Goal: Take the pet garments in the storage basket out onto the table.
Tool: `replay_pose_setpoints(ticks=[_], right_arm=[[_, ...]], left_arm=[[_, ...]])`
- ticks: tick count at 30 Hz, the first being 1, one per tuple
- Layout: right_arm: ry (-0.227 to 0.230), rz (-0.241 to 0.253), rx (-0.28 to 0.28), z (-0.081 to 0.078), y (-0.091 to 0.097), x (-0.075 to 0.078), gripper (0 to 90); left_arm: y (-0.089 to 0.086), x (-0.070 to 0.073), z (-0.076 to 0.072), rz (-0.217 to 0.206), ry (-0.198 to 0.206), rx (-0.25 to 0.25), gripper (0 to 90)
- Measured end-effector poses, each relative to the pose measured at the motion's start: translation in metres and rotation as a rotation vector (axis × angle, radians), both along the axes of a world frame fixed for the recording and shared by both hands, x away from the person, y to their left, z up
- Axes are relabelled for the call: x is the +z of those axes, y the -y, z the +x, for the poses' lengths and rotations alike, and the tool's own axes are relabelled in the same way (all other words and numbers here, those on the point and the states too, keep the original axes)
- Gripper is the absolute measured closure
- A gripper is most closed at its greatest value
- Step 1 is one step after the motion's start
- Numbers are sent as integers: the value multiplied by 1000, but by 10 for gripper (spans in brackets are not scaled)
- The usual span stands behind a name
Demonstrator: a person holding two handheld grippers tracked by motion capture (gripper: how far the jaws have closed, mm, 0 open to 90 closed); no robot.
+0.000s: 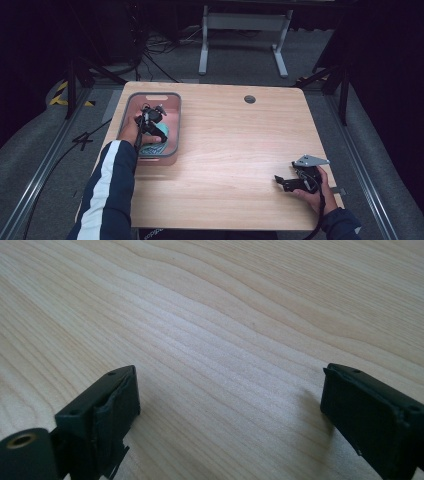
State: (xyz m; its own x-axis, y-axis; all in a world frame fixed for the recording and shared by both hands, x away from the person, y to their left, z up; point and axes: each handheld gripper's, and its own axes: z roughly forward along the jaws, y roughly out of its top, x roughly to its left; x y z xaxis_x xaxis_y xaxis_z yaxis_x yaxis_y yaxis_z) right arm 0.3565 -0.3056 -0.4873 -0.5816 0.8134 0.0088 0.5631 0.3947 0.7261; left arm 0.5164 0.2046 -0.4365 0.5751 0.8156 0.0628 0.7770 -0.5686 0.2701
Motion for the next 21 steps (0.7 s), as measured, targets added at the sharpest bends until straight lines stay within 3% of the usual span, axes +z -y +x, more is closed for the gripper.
replay_pose_setpoints(ticks=[4, 6, 11, 21], right_arm=[[0, -1, 1, 0, 0, 0, 91], [0, -3, 5, 0, 0, 0, 91], [0, -3, 5, 0, 0, 0, 91], [2, -4, 6, 1, 0, 0, 91]], left_arm=[[1, 2, 1, 22, -15, 2, 194], [0, 2, 2, 7, -19, 14, 232], [-2, 5, 1, 10, -1, 19, 451], [1, 10, -1, 30, 26, 6, 663]])
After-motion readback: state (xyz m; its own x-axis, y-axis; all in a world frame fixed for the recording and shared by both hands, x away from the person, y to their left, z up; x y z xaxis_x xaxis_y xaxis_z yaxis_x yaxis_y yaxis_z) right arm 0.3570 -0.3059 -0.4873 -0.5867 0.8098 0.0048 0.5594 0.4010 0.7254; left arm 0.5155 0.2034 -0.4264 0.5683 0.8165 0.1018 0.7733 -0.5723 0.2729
